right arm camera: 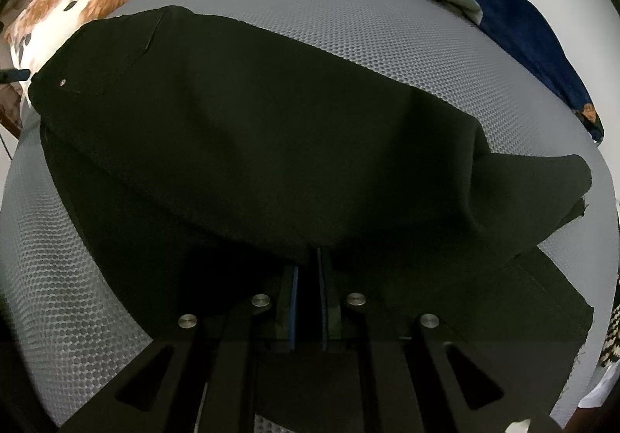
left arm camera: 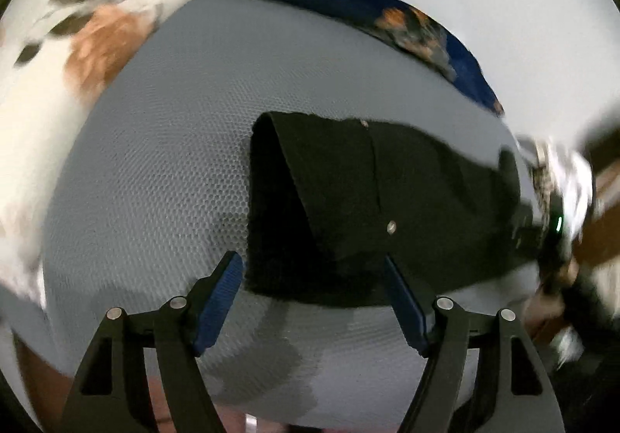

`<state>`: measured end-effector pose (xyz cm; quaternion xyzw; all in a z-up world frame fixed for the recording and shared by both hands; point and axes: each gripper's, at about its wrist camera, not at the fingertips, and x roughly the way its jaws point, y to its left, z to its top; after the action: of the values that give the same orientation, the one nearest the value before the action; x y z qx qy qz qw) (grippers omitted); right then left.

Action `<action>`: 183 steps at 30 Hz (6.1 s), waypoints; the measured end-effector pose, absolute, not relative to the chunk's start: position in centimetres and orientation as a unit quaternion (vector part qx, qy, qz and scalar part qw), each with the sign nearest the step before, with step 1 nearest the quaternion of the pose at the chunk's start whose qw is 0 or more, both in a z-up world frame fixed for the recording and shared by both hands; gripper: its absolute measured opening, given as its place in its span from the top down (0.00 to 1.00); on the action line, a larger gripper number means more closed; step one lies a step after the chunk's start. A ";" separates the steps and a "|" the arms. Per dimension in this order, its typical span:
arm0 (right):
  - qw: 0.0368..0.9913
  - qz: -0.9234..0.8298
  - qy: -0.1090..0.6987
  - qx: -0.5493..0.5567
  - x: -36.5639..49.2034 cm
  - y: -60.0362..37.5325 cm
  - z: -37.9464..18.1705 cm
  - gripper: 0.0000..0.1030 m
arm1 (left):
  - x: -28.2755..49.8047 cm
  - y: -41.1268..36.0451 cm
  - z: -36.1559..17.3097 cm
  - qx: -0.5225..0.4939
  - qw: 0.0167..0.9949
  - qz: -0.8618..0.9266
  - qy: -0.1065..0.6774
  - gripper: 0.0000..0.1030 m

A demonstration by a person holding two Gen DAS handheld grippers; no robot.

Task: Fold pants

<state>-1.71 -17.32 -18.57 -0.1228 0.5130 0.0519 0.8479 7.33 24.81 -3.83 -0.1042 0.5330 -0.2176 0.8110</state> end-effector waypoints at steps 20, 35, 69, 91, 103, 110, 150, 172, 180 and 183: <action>0.854 0.037 0.505 -0.117 -2.2 -17.2 -18.6 0.93 | 8.6 22.8 -10.9 -0.306 0.735 -0.138 0.589 0.74; 0.869 0.016 0.477 -0.133 -6.5 -13.8 -14.9 0.95 | 13.0 23.0 -6.8 -0.197 0.798 -0.213 0.528 0.83; 0.843 0.051 0.536 -0.018 -5.8 -15.4 -19.5 0.89 | 5.2 13.9 -2.7 0.113 0.844 -0.273 0.447 0.50; 0.861 0.062 0.503 0.046 -6.9 -16.6 -17.8 0.83 | -1.7 -11.4 -9.1 0.255 0.737 -0.484 0.396 0.50; 0.873 0.047 0.481 0.067 -9.1 -20.0 -15.8 0.69 | -1.2 -14.3 -11.6 0.264 0.728 -0.482 0.410 0.90; 0.883 -0.062 0.424 0.191 -8.6 -30.6 -15.8 0.67 | -0.7 -13.7 -11.4 0.231 0.733 -0.484 0.419 0.91; 0.847 -0.119 0.379 0.352 2.8 -43.3 -16.0 0.82 | 1.8 -12.1 -12.6 0.095 0.727 -0.480 0.482 0.90; 0.841 -0.088 0.377 0.379 7.5 -45.0 -20.1 0.84 | 2.1 -12.0 -12.6 0.088 0.723 -0.479 0.489 0.90; 0.859 -0.100 0.361 0.349 6.4 -43.8 -17.1 0.95 | 1.9 -12.1 -12.7 0.089 0.726 -0.474 0.491 0.90; 0.880 -0.124 0.336 0.312 3.5 -43.4 -12.6 0.96 | 1.7 -12.1 -12.7 0.090 0.729 -0.470 0.490 0.90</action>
<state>3.49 -43.35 -12.59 0.3121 0.3355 -0.1244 0.8801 1.72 -12.13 -12.69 0.0895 0.4895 -0.4704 0.7287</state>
